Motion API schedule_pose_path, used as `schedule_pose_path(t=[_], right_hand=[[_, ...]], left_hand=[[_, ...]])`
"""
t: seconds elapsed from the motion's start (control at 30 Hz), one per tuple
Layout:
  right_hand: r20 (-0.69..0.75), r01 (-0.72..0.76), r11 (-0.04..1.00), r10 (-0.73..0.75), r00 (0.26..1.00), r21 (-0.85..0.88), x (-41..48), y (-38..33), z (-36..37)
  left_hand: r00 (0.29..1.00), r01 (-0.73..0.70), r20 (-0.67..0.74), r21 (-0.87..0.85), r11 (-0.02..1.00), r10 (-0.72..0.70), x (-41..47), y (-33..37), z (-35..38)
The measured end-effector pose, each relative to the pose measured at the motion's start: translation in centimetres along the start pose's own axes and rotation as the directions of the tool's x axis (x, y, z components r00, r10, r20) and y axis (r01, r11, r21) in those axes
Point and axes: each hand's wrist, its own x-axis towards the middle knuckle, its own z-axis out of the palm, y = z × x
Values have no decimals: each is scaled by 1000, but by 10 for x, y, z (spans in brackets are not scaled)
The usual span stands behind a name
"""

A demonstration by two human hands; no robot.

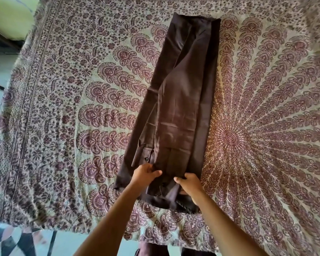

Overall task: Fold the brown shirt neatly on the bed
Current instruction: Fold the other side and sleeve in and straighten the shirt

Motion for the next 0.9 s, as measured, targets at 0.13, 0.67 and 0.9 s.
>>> schedule_pose_path(t=[0.13, 0.67, 0.9], right_hand=[[-147, 222, 975, -215, 965, 31, -3, -3, -10], [-224, 86, 993, -104, 969, -87, 8, -14, -36], [-394, 103, 980, -164, 904, -170, 7, -7, -43]], left_hand=[[992, -43, 113, -83, 996, 52, 10, 2, 1], [992, -94, 103, 300, 949, 66, 1, 25, 1], [998, -60, 27, 207, 977, 56, -5, 28, 11]])
